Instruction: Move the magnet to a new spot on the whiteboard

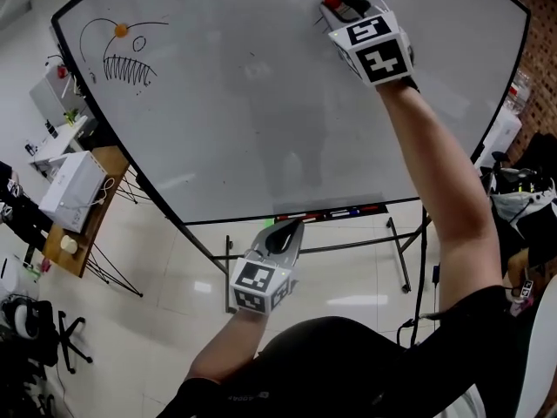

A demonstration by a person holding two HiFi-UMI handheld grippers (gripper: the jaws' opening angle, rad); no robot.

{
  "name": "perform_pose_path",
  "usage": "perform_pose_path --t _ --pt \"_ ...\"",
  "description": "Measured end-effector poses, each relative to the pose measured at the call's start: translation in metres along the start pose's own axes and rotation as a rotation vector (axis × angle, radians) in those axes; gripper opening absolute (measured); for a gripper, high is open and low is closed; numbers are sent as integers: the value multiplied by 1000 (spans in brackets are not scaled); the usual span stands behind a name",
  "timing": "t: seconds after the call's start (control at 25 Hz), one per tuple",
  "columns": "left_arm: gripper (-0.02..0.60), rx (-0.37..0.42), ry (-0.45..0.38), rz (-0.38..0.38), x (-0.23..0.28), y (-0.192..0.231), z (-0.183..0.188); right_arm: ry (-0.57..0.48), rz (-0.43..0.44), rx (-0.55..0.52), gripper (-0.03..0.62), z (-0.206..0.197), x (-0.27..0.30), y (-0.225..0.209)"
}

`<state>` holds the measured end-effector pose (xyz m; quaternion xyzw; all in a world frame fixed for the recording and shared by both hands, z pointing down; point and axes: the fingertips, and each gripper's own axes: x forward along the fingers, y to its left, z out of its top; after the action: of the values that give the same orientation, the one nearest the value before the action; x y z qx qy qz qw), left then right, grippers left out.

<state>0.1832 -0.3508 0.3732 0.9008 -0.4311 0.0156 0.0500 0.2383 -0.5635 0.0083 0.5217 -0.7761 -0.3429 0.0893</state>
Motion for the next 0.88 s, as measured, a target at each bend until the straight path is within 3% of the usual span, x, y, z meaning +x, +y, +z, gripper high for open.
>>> perform_pose_path --t 0.88 --pt "17 -3 -6 32 -1 10 1 -48 -14 -36 130 5 -6 8"
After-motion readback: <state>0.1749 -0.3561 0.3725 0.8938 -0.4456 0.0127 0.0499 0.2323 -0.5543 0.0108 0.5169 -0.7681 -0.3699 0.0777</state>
